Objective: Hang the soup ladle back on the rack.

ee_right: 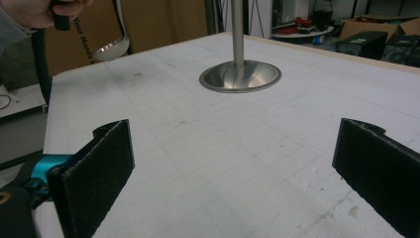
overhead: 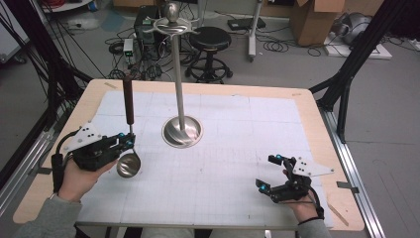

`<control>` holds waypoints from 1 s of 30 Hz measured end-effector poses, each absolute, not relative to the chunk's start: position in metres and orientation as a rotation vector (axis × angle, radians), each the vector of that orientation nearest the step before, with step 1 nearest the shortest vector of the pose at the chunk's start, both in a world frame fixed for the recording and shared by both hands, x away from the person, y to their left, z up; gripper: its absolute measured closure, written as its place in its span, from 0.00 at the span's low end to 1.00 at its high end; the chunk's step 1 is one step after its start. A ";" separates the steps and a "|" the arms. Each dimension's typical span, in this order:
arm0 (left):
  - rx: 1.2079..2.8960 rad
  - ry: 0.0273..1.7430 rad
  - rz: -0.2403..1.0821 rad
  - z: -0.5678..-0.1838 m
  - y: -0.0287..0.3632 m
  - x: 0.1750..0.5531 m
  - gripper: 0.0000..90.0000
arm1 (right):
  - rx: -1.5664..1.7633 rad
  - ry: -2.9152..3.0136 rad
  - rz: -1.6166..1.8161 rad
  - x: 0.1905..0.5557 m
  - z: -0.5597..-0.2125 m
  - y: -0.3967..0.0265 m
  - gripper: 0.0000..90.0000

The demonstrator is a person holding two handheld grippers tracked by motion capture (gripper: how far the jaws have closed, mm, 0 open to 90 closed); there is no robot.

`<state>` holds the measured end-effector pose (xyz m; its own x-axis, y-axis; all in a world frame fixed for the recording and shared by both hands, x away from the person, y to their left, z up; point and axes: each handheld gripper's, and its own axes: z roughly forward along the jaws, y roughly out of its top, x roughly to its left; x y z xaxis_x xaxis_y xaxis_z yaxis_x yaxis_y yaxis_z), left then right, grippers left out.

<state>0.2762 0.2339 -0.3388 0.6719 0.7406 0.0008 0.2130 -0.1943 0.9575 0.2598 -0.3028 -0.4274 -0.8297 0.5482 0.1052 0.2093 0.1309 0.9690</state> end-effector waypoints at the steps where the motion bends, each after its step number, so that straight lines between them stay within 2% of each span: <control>1: 1.734 0.775 0.579 -0.337 0.233 0.278 0.94 | 0.742 2.133 1.756 0.260 -0.427 -0.303 0.02; 30: 1.676 0.749 0.536 -0.292 0.229 0.313 0.94 | 0.740 2.136 1.757 0.260 -0.427 -0.303 0.02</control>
<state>0.3129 0.2288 -0.2921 0.6905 0.7222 -0.0415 0.1944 -0.1300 0.9723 0.2597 -0.3033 -0.4274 -0.8306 0.5467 0.1060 0.2093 0.1301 0.9692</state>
